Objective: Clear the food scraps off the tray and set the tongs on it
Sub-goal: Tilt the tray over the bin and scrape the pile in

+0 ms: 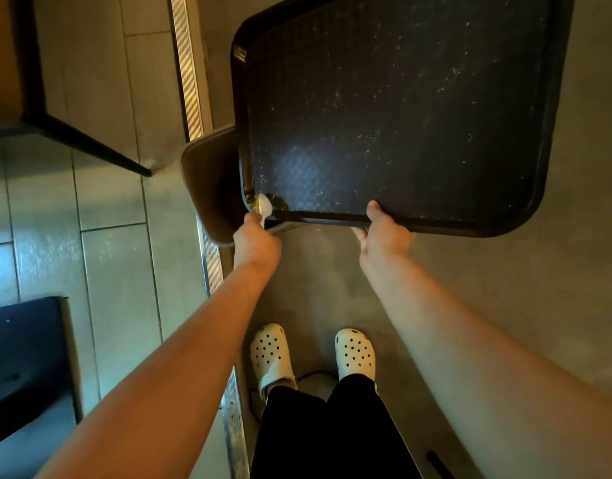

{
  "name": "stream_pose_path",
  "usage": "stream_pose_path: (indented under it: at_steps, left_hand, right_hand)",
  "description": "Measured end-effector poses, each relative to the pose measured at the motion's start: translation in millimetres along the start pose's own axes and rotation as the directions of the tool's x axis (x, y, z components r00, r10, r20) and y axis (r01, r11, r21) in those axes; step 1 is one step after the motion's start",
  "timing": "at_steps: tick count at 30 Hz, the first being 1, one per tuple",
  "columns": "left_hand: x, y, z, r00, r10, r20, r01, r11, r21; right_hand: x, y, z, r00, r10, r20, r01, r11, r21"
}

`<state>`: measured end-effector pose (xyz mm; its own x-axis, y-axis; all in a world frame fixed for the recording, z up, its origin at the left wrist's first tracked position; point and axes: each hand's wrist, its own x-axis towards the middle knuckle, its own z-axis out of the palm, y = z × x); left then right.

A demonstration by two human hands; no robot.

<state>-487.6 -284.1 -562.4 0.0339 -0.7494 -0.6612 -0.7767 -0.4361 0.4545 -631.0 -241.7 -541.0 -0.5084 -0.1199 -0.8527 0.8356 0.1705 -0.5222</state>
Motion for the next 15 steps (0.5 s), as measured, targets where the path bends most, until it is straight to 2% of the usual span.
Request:
stream_pose_path:
  at_steps: [5,9,15]
  left_hand:
    - [3,-4,-10,0.995,-0.063,-0.080,0.065,0.998,0.017]
    - [3,7,-10,1.000,-0.021,-0.023,0.021,1.000,-0.008]
    - [17,6,-12,0.994,-0.107,-0.021,0.109,0.982,0.157]
  right_hand:
    - [0,0,-2,1.000,-0.016,0.009,0.016,0.999,-0.042]
    - [-1,-1,-1,1.000,-0.028,0.002,0.028,0.997,-0.070]
    - [1,-1,-3,0.999,-0.042,0.007,0.042,0.996,-0.075]
